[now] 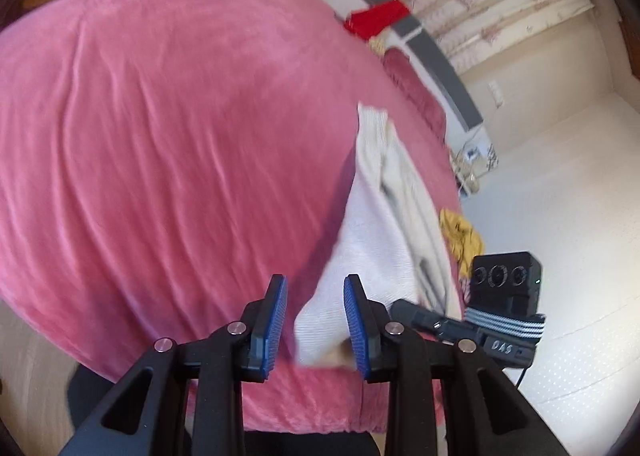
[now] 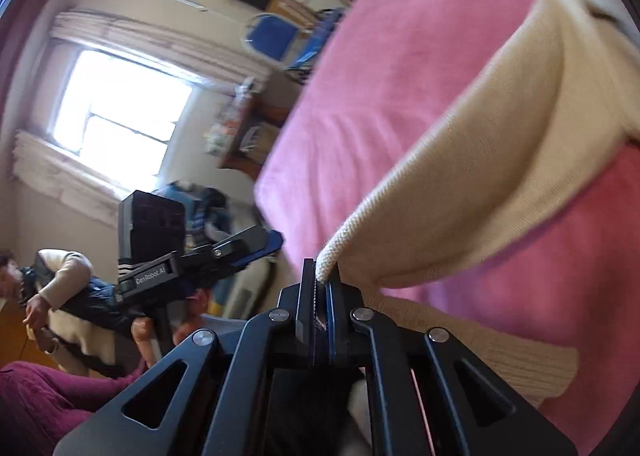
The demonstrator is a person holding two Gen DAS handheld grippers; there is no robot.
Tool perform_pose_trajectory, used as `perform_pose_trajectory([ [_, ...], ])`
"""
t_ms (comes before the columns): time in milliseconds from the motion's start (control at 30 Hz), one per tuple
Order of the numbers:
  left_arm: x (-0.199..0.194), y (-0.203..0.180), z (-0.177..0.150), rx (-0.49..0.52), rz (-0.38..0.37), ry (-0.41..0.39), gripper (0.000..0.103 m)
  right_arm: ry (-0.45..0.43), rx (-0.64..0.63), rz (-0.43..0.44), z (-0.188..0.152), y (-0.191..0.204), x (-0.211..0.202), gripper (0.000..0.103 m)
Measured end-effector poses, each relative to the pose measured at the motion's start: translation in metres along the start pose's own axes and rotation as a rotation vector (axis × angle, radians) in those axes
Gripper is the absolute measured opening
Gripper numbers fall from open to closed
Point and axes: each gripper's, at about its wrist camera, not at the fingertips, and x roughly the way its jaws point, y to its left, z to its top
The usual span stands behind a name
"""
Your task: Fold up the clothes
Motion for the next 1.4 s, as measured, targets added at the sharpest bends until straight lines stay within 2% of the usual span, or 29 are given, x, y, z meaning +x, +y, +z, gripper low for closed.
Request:
perform_pose_trajectory([
  [167,-0.070,0.033,0.029,-0.038,0.037,-0.168,0.030,-0.005,-0.046,0.103,0.022,0.059,0.077,0.003],
  [333,-0.102,0.071,0.052,-0.096,0.094,-0.234,0.031,0.027,-0.046,0.095,0.055,0.077,0.125,0.003],
  [433,-0.099,0.090,0.060,-0.125,0.106,-0.218,0.031,0.101,-0.008,0.035,0.064,0.064,0.152,0.008],
  [500,-0.090,0.098,0.063,-0.126,0.114,-0.189,0.031,0.199,-0.028,-0.065,0.054,0.052,0.175,0.020],
  [533,-0.084,0.099,0.064,-0.115,0.122,-0.175,0.031,0.247,-0.059,-0.124,0.047,0.049,0.187,0.024],
  [600,-0.072,0.099,0.060,-0.078,0.140,-0.143,0.031,0.258,-0.188,-0.338,0.034,0.050,0.195,0.040],
  [633,-0.066,0.098,0.058,-0.059,0.149,-0.129,0.031,0.226,-0.240,-0.423,0.031,0.052,0.192,0.043],
  [667,-0.058,0.094,0.055,-0.036,0.154,-0.117,0.031,0.198,-0.244,-0.436,0.028,0.049,0.181,0.050],
  [700,-0.050,0.091,0.051,-0.007,0.156,-0.100,0.032,0.175,-0.221,-0.410,0.024,0.045,0.166,0.057],
  [767,-0.030,0.086,0.044,0.040,0.176,-0.054,0.032,0.118,-0.165,-0.385,0.016,0.034,0.132,0.066],
  [800,-0.020,0.084,0.041,0.068,0.190,-0.034,0.032,0.095,-0.137,-0.382,0.010,0.027,0.115,0.068],
  [900,0.007,0.073,0.033,0.150,0.202,0.026,0.032,0.048,-0.045,-0.384,-0.017,0.004,0.069,0.068],
  [1067,0.038,0.046,0.025,0.337,0.306,0.091,0.033,-0.012,0.111,-0.482,-0.082,-0.034,0.000,0.068],
  [1200,0.062,0.038,0.025,0.386,0.331,0.172,0.034,-0.056,0.225,-0.532,-0.125,-0.056,-0.035,0.068],
  [1333,0.093,0.043,0.025,0.425,0.487,0.230,0.034,-0.111,0.320,-0.531,-0.147,-0.069,-0.050,0.068],
  [1400,0.104,0.050,0.026,0.397,0.521,0.260,0.034,-0.124,0.349,-0.526,-0.149,-0.073,-0.055,0.068],
])
